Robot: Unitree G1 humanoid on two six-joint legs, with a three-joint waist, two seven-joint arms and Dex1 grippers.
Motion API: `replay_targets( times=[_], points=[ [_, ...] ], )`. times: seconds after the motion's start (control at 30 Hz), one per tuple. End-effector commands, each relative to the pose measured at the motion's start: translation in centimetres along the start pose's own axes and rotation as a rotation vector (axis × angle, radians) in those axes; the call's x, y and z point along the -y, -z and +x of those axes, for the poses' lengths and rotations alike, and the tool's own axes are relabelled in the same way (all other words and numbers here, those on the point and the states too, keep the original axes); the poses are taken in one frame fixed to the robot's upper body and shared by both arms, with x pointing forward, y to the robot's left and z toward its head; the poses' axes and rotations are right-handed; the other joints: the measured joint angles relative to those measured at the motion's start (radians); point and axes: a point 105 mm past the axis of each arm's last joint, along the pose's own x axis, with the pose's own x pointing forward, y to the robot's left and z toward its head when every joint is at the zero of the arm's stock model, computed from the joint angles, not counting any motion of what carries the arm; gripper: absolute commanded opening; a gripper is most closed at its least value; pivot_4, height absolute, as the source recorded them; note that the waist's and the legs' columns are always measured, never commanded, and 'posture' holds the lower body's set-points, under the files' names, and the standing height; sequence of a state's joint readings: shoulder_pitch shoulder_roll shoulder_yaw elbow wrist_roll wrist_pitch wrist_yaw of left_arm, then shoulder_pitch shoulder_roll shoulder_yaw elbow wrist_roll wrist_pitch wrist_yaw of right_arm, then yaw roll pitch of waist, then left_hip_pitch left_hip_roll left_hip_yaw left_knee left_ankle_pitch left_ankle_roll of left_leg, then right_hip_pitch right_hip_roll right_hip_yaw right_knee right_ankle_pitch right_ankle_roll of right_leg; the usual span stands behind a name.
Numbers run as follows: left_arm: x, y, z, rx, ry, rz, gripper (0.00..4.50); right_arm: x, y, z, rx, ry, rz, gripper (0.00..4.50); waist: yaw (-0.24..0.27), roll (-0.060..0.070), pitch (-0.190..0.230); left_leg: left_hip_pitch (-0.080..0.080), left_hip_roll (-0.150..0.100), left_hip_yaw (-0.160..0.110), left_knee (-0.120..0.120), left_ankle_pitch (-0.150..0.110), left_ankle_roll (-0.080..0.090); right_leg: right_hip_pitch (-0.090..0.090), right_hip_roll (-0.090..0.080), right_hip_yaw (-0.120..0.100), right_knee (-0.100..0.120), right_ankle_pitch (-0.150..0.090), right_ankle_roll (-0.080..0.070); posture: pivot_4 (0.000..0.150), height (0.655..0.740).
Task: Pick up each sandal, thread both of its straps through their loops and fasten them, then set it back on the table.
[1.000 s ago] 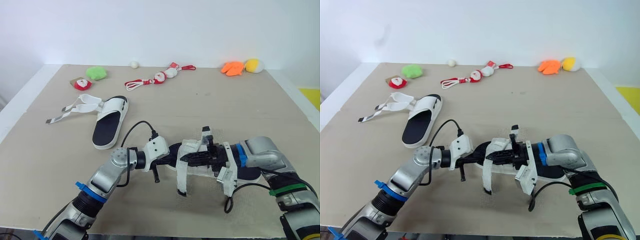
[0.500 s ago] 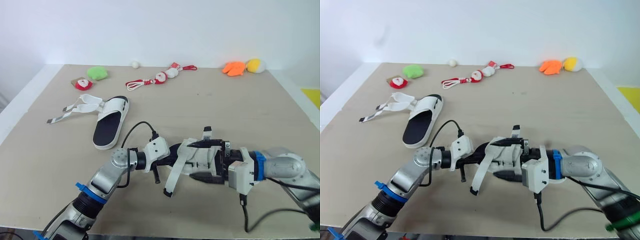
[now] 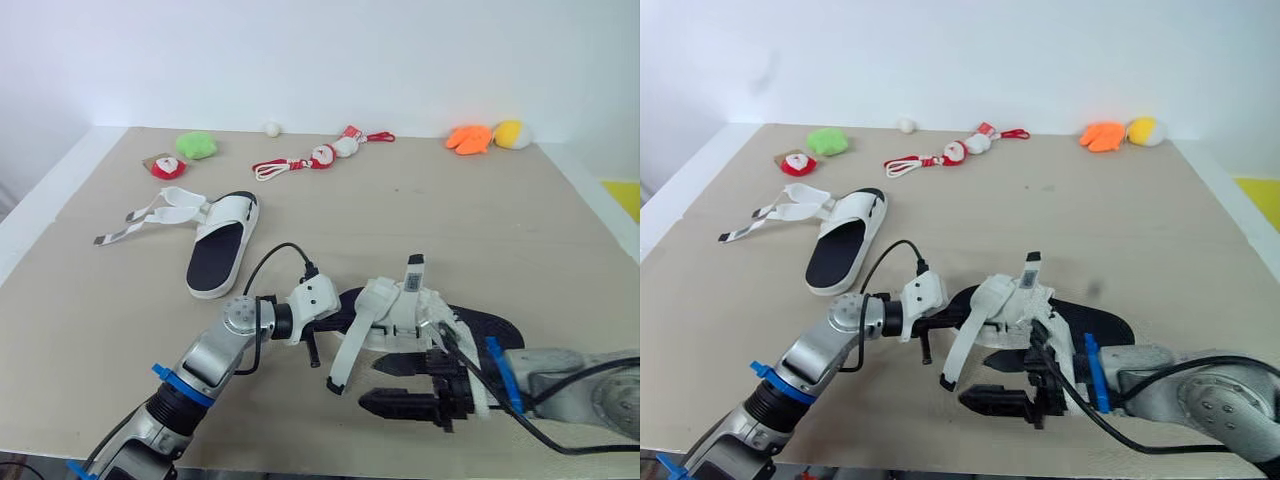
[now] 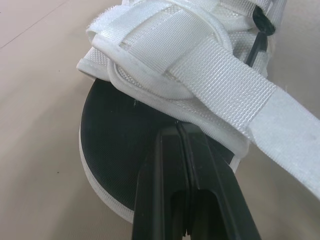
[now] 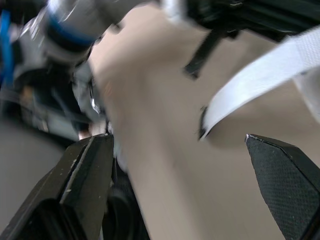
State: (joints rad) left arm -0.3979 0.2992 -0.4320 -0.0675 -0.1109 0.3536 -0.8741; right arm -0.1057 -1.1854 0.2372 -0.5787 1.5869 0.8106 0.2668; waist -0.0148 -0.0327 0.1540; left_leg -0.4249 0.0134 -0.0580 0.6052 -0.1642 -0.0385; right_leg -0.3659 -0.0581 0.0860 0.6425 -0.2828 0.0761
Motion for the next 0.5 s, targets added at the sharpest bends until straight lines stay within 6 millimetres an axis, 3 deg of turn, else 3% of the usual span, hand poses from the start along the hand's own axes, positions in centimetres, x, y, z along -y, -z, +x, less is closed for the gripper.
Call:
replay_targets(
  times=[0.03, 0.27, 0.4, 0.5],
  points=[
    [2.1, 4.3, 0.3, -0.15, 0.063, -0.091, 0.0, 0.3, -1.0, 0.6, 0.037, 0.036, 0.051, 4.49, -0.001, 0.001, 0.0, 0.0, 0.0, 0.0, 0.0, 0.0, 0.0, 0.0, 0.0, 0.0, 0.0, 0.0, 0.0, 0.15, 0.74],
    [1.9, 4.2, 0.4, -0.149, 0.058, -0.089, 0.0, 1.0, -2.9, 3.1, 0.115, 0.072, 0.152, 4.49, -0.01, -0.005, -0.004, 0.001, 0.003, -0.001, 0.0, 0.0, 0.0, 0.0, 0.003, -0.001, 0.0, 0.001, -0.001, 0.15, 0.74],
    [1.8, 4.2, 0.4, -0.148, 0.056, -0.086, 0.0, 0.0, -2.8, 3.8, 0.1, 0.043, 0.163, 3.32, -0.009, 0.0, -0.001, 0.003, 0.009, 0.0, 0.0, 0.001, 0.001, -0.001, 0.006, -0.002, 0.0, 0.005, -0.006, 0.15, 0.74],
    [1.8, 4.2, 0.4, -0.149, 0.056, -0.085, 0.0, -0.3, -2.5, 3.8, 0.08, 0.041, 0.165, 1.87, -0.004, 0.002, -0.002, 0.0, 0.01, 0.002, 0.0, 0.002, 0.003, -0.004, 0.006, -0.002, 0.0, 0.005, -0.006, 0.15, 0.74]
  ],
)
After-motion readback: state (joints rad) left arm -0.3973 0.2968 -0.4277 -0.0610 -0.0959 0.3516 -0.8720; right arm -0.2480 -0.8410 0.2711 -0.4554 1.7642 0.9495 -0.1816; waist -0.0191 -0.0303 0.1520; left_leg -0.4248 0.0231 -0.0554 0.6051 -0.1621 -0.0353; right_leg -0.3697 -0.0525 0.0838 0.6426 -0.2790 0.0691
